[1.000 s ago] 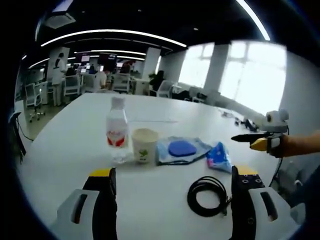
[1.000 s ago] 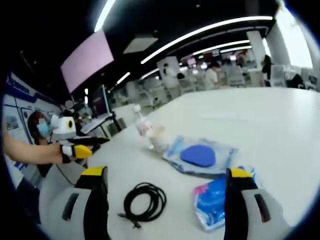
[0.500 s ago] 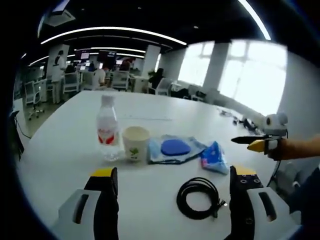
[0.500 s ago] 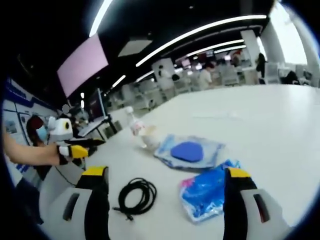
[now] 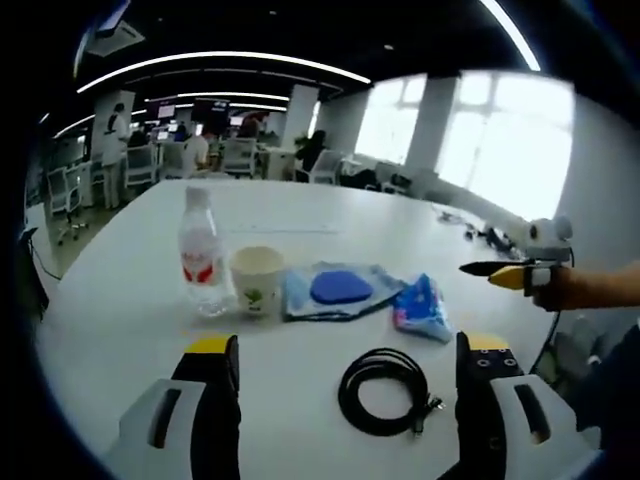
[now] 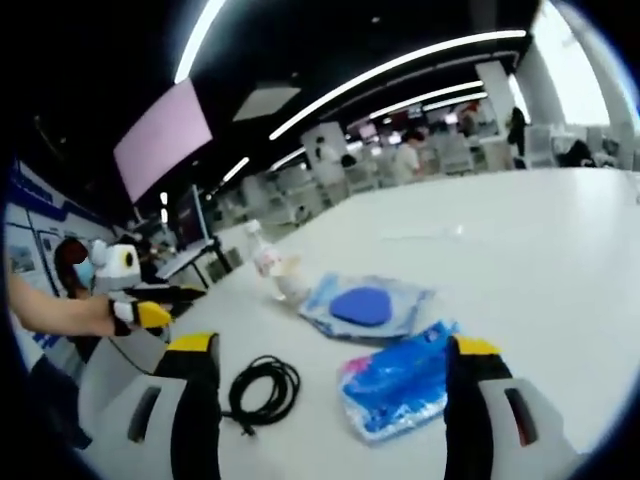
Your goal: Arrange the tabletop items into an orderly group along one side of the table until the central work area is clear of visible clutter.
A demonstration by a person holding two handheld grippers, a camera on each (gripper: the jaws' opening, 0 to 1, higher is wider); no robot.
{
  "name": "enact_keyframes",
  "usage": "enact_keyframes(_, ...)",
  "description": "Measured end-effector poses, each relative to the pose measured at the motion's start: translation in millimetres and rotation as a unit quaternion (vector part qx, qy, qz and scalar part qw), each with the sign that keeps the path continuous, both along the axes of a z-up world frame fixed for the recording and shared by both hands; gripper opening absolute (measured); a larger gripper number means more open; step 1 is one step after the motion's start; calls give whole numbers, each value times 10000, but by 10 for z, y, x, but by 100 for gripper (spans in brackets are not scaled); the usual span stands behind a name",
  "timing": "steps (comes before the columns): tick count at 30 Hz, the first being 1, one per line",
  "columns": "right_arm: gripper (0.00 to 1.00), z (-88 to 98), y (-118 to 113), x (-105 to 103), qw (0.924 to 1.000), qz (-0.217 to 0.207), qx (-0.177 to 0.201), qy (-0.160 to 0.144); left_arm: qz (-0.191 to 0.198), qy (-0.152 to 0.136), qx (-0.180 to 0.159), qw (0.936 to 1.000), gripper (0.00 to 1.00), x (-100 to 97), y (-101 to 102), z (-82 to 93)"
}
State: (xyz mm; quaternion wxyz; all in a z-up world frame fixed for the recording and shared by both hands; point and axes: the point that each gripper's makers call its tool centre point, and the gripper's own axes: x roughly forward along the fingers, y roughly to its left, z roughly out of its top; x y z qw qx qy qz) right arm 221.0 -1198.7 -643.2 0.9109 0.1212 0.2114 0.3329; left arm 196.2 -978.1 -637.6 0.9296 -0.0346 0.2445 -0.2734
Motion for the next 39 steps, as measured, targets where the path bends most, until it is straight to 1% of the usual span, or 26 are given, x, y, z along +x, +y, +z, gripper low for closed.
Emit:
enact_keyframes(6, 90, 3, -47, 26, 10000, 80, -11, -22, -47, -23, -3, 10000, 84, -26, -155, 1)
enact_keyframes(10, 89, 3, -80, 35, 9999, 141, -30, -50, -22, 5, -21, 10000, 82, -46, -219, -17)
enact_keyframes(21, 88, -34, -213, 18, 9998, 197, -48, -7, 5, 60, 16, 10000, 81, -79, -361, -73)
enact_keyframes(28, 87, -42, -314, 55, 9999, 165, -11, 0, -34, 86, 11, 10000, 80, -50, -494, -96)
enact_keyframes(36, 86, -73, -408, 90, 9997, 228, -66, 18, -64, 126, 15, 9999, 79, -18, -644, -145)
enact_keyframes(39, 85, -85, -454, 122, 9997, 238, -69, 19, -96, 151, 11, 9998, 78, -18, -732, -164)
